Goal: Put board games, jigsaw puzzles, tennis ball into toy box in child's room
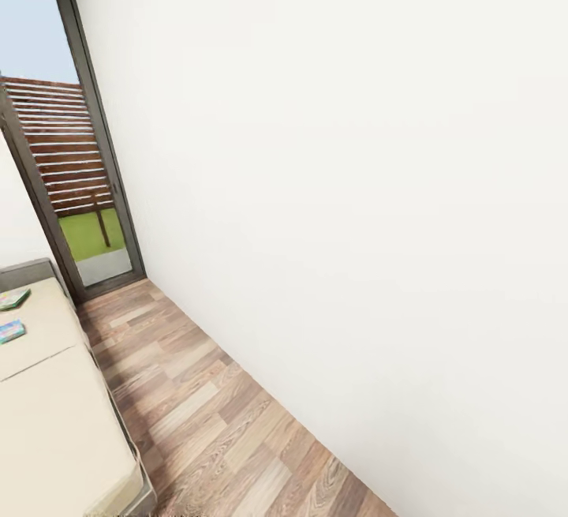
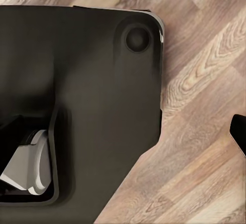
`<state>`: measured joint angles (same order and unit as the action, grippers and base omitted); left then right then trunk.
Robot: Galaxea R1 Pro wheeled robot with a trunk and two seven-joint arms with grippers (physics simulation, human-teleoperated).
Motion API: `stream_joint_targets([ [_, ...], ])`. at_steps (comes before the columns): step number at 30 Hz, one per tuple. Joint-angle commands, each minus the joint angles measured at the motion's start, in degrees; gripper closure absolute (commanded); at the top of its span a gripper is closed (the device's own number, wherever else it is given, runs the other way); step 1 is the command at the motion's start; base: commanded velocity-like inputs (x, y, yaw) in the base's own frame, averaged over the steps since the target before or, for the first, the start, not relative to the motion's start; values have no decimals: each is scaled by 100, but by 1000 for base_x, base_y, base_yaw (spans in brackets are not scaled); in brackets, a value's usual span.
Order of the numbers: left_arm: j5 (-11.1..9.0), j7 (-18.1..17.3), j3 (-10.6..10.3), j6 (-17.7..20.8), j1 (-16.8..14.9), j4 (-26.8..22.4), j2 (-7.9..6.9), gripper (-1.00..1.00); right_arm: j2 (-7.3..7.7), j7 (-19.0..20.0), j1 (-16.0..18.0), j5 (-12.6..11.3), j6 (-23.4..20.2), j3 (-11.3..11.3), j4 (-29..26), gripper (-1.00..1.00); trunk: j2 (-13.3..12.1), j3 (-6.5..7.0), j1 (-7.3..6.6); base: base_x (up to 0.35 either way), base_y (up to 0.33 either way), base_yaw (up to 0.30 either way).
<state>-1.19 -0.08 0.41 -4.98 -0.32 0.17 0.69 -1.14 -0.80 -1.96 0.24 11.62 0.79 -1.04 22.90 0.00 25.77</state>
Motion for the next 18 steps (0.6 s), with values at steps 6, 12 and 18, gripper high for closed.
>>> stream_joint_targets([
  [6, -13, -1, 3, -21, -3, 9, 1, -100, 0, -8, -6, 3, 7, 5, -10, -100, 2, 0, 2, 0, 0, 265],
  [12, -13, -1, 3, -21, -3, 9, 1, -100, 0, -8, -6, 3, 7, 1, -10, -100, 2, 0, 2, 0, 0, 265],
  [18, -13, -1, 3, -21, -3, 9, 1, -100, 0, -8, -6, 3, 7, 3, -10, -100, 2, 0, 2, 0, 0, 265],
])
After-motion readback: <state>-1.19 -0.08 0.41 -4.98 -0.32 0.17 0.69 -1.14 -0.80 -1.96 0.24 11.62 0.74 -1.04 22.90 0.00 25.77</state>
